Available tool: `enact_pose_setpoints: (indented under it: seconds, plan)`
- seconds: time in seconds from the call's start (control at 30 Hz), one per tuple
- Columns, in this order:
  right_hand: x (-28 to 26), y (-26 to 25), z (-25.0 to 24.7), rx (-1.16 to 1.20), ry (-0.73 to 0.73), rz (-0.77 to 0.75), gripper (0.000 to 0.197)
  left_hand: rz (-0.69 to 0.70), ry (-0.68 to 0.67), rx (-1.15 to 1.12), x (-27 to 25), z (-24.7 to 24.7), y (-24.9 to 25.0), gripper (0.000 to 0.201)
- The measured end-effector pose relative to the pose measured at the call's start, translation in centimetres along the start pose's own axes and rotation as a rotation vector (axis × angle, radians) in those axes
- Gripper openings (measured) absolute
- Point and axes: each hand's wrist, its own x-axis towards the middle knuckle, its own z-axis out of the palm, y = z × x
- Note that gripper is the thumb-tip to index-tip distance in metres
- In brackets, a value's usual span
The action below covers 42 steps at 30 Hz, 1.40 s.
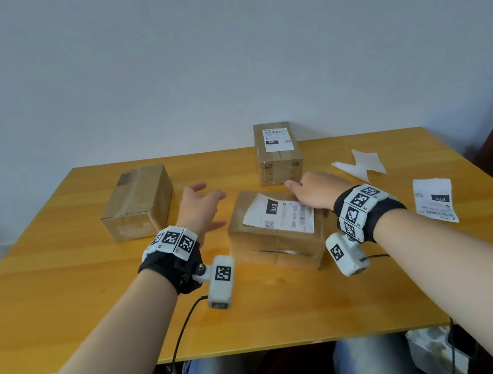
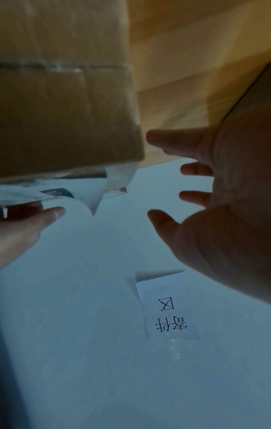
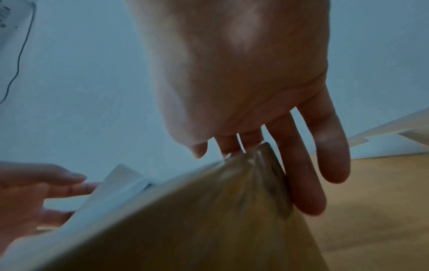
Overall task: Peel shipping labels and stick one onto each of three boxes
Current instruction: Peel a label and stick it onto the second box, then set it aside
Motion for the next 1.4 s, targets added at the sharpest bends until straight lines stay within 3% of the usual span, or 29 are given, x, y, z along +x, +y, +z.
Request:
enact_pose_setpoints:
  seconds: [0.13, 0.23, 0.3, 0.4, 0.5, 0.63, 0.7, 0.8, 1.0, 1.1, 1.2, 1.3, 1.4]
  plan:
    - [-1.6, -0.1, -0.5, 0.085, -0.152, 0.055, 0.075, 0.113, 0.045, 0.359, -0.1, 0.3, -0.3, 0.06]
    - [-2.2, 0.4, -0.9, 0.122, -0.273, 0.058, 0.077, -0.109, -0.158, 0.635, -1.5, -0.1, 0.0, 0.089]
    - [-2.4, 0.5, -0.9, 0.129, -0.333, 0.053, 0.075, -0.227, -0.309, 0.69, -2.4, -0.4, 0.2, 0.085]
    - [-2.6, 0.2, -0.8, 0.147, -0.391, 0.043, 0.074, -0.22, -0.323, 0.631, -2.9, -0.4, 0.3, 0.076]
    - [-2.8, -0.3, -0.7, 0.136, -0.423, 0.009, 0.075, -0.197, -0.284, 0.356, -3.1, 0.3, 0.3, 0.081]
    - [-3.1, -0.8, -0.9, 0.181, -0.446, 0.003, 0.079, 0.031, -0.099, 0.129, -2.0, 1.1, 0.1, 0.075]
    - [-3.2, -0.9, -1.1, 0.211, -0.463, -0.001, 0.078, 0.063, -0.152, 0.169, -1.4, 1.2, -0.7, 0.081]
    - [-3.3, -0.7, -1.0, 0.198, -0.371, -0.03, 0.072, 0.046, -0.266, 0.286, -1.0, 1.0, -1.9, 0.093]
    - [-3.0, -0.9, 0.9, -0.015, 0.078, -0.283, 0.077, 0.026, -0.29, 0.308, -0.8, 0.8, -2.0, 0.09]
    - [-2.1, -2.2, 1.8, -0.054, 0.187, -0.398, 0.074, -0.084, -0.326, 0.318, -1.4, 0.8, -2.0, 0.091]
    - [-1.4, -3.8, 2.3, -0.263, 0.26, -0.46, 0.077, -0.157, -0.367, 0.329, -2.1, 0.7, -1.8, 0.092]
    - [-1.1, -5.4, 2.7, -0.445, 0.339, -0.511, 0.071, -0.177, -0.382, 0.323, -2.3, 0.7, -1.6, 0.086]
    - [-0.9, -7.1, 3.0, -0.462, 0.361, -0.512, 0.064, -0.184, -0.385, 0.323, -2.2, 0.6, -1.6, 0.079]
